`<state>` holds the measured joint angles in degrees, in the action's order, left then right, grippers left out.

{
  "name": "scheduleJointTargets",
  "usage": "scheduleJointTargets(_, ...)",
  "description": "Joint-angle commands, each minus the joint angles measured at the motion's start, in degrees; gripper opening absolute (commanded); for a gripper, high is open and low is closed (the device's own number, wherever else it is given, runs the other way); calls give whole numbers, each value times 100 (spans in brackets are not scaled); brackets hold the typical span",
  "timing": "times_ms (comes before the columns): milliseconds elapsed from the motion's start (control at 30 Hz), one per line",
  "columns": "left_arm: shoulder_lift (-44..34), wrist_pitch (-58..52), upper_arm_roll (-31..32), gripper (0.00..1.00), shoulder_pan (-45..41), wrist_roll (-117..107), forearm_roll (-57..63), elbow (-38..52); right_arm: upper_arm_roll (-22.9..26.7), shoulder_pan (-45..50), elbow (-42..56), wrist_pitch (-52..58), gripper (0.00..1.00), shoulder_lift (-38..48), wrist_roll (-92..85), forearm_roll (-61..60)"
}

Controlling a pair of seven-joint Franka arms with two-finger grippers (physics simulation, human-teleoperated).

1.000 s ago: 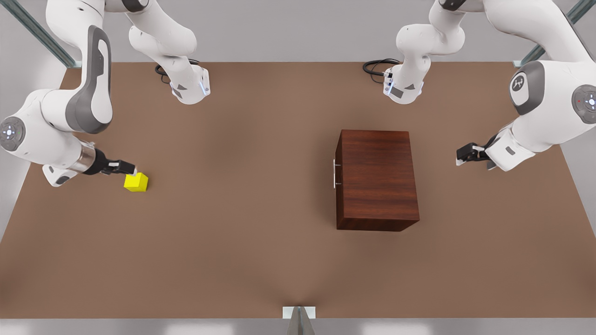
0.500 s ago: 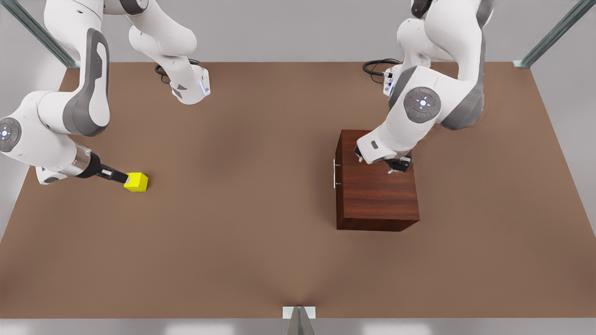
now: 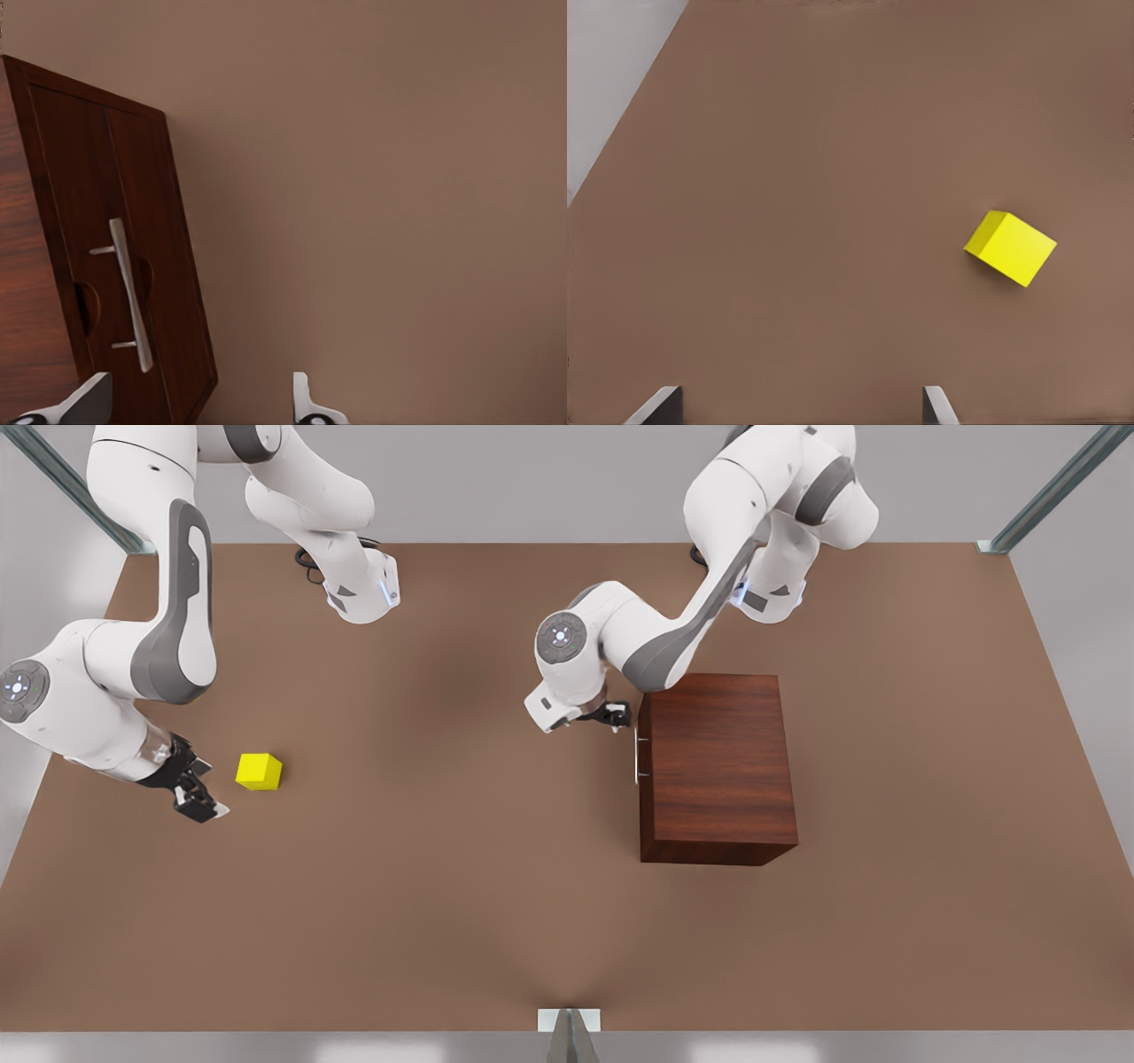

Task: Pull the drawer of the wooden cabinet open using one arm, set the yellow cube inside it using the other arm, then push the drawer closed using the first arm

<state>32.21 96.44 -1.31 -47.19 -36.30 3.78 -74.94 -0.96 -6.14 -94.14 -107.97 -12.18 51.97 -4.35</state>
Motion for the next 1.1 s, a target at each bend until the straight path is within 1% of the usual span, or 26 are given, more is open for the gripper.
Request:
scheduleJointTargets(0,-39,692,-1,100,-27,-3033,255,-328,0,7,1,-180,100,-3,3241,22)
scheduleJointTargets(67,-153,788,8,100,-54,-3024,421,-697,-9,16,1,-180,100,-3,3241,22)
scheduleJointTargets(100,-267,998,8,100,-115,-3033,422,-916,-9,16,1,-171,100,-3,3241,22)
scheduleJointTargets(133,-399,1306,-1,100,-133,-3041,622,-1259,-18,25,1,-171,100,-47,3241,31)
scheduleJointTargets(167,-391,1552,-1,100,-124,-3041,895,-1409,-18,25,1,-171,100,-56,3241,31)
scheduleJointTargets(367,-276,1606,-45,100,-27,-2567,1661,-1471,-18,34,1,-171,100,-65,3232,31)
scheduleJointTargets(567,-145,1615,-54,100,16,-2312,1880,-1453,-18,33,10,-163,100,-65,3240,31)
scheduleJointTargets(1067,-21,1966,-45,100,8,-2391,1801,-1717,-18,34,10,-154,100,-91,3241,31)
